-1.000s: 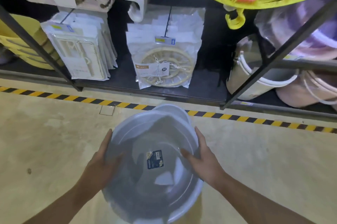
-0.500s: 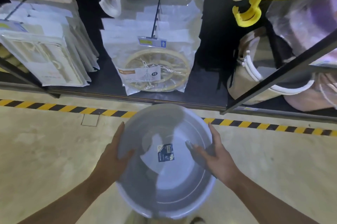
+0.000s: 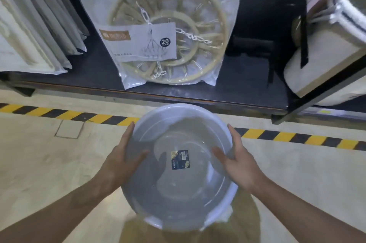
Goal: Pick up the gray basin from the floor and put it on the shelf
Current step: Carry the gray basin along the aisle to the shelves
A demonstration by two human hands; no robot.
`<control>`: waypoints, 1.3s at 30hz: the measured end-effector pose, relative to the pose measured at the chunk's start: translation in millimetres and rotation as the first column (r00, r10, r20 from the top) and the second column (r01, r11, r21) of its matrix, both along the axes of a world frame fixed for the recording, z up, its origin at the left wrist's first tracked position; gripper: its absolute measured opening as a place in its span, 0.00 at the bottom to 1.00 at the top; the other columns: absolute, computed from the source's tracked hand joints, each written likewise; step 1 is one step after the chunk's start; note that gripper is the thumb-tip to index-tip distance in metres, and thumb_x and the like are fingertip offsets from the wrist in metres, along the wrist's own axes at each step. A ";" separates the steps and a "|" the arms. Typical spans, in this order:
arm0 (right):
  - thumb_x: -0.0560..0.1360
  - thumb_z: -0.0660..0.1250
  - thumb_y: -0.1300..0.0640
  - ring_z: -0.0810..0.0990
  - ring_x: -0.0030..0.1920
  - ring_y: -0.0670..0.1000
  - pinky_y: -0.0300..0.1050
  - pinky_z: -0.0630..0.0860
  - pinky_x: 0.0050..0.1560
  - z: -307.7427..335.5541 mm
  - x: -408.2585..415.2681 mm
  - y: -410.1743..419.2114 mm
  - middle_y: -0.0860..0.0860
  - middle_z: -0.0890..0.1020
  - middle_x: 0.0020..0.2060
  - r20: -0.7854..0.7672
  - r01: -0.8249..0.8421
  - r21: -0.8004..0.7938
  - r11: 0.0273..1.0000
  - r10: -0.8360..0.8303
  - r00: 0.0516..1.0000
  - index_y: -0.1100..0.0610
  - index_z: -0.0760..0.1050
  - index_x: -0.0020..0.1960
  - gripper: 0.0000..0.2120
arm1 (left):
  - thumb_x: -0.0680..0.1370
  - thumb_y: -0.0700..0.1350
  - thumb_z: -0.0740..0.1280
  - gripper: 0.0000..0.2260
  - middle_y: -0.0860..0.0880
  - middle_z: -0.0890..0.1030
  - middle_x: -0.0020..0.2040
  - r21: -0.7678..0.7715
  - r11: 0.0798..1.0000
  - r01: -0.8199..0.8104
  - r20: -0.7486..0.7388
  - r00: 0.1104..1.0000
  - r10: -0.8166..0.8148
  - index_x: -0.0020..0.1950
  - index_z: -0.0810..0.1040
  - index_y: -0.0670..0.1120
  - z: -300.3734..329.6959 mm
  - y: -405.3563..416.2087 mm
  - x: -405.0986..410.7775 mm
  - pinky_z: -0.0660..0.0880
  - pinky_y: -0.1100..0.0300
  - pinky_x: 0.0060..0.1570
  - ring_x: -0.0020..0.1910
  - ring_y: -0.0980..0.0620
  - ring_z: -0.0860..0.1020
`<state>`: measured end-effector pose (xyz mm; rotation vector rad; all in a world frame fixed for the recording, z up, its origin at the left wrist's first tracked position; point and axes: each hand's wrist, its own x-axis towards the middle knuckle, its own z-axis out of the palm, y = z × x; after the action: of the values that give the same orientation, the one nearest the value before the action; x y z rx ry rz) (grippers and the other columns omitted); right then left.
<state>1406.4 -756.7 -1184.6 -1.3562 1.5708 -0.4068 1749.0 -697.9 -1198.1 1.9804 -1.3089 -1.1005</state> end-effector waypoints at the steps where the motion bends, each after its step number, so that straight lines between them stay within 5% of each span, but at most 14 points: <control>1: 0.75 0.68 0.27 0.85 0.53 0.41 0.49 0.83 0.59 -12.3 1.2 -4.0 0.35 0.84 0.57 -0.016 -0.024 -0.009 1.000 0.024 1.000 0.22 0.47 0.78 0.40 | 0.72 0.66 0.72 0.42 0.74 0.74 0.58 -0.008 1.000 0.004 0.017 1.000 -0.004 0.79 0.50 0.76 -10.8 -3.8 1.1 0.74 0.60 0.52 0.55 0.57 0.78; 7: 0.71 0.66 0.26 0.85 0.54 0.57 0.61 0.83 0.59 -61.3 9.6 -14.2 0.54 0.80 0.63 -0.127 -0.065 -0.057 0.996 0.057 0.990 0.27 0.46 0.80 0.44 | 0.74 0.64 0.73 0.44 0.60 0.80 0.62 -0.015 1.000 0.022 0.134 0.991 -0.019 0.79 0.46 0.75 -50.7 -8.0 7.9 0.75 0.55 0.52 0.56 0.49 0.81; 14: 0.72 0.64 0.23 0.81 0.64 0.58 0.56 0.79 0.63 -62.3 9.5 -9.3 0.54 0.77 0.70 -0.202 -0.123 -0.072 0.990 0.106 0.974 0.28 0.41 0.80 0.45 | 0.67 0.70 0.75 0.50 0.64 0.78 0.61 -0.004 0.997 0.075 0.103 0.992 -0.074 0.78 0.44 0.75 -64.1 -8.0 16.5 0.74 0.64 0.45 0.52 0.55 0.79; 19: 0.70 0.58 0.19 0.64 0.79 0.65 0.65 0.68 0.75 -52.8 8.0 -9.9 0.53 0.72 0.78 -0.352 -0.171 -0.020 0.985 0.153 0.923 0.29 0.38 0.81 0.47 | 0.63 0.78 0.70 0.53 0.63 0.77 0.63 -0.011 0.994 0.105 0.113 0.988 -0.103 0.79 0.41 0.75 -64.0 -2.9 15.9 0.75 0.60 0.47 0.53 0.53 0.79; 24: 0.72 0.64 0.22 0.77 0.72 0.57 0.57 0.75 0.71 -56.4 6.5 -5.2 0.49 0.72 0.76 -0.203 -0.159 -0.023 0.987 0.151 0.968 0.27 0.35 0.80 0.49 | 0.68 0.73 0.71 0.47 0.66 0.76 0.63 -0.021 0.995 0.093 0.074 0.993 -0.091 0.75 0.41 0.81 -63.5 0.8 15.6 0.75 0.58 0.46 0.53 0.51 0.80; 29: 0.75 0.71 0.30 0.80 0.60 0.45 0.51 0.79 0.65 -67.2 5.5 1.5 0.29 0.76 0.62 0.006 -0.019 -0.113 0.993 0.020 1.000 0.24 0.44 0.81 0.45 | 0.71 0.71 0.72 0.42 0.79 0.69 0.65 -0.044 0.998 0.054 -0.011 0.998 -0.054 0.74 0.46 0.83 -58.6 4.6 16.6 0.78 0.54 0.53 0.63 0.53 0.79; 33: 0.77 0.73 0.35 0.77 0.63 0.44 0.50 0.77 0.67 -70.8 5.9 0.1 0.32 0.74 0.67 0.077 0.031 -0.123 0.992 -0.021 0.997 0.26 0.48 0.82 0.44 | 0.71 0.69 0.74 0.41 0.82 0.69 0.64 -0.066 0.998 0.021 -0.036 0.999 -0.023 0.75 0.51 0.82 -56.3 2.7 13.3 0.78 0.51 0.58 0.65 0.56 0.77; 39: 0.78 0.74 0.37 0.79 0.65 0.43 0.39 0.78 0.55 -33.8 -3.9 -2.0 0.32 0.76 0.69 0.179 0.104 -0.097 0.990 -0.085 0.980 0.27 0.52 0.82 0.42 | 0.71 0.72 0.71 0.38 0.87 0.64 0.63 -0.090 0.996 0.021 -0.006 1.000 -0.022 0.75 0.52 0.81 -16.0 -15.0 5.7 0.75 0.53 0.58 0.63 0.61 0.75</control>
<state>1402.4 -758.6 -1218.4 -1.2912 1.4887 -0.6588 1754.7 -712.9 -1214.1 1.8996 -1.3551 -1.0389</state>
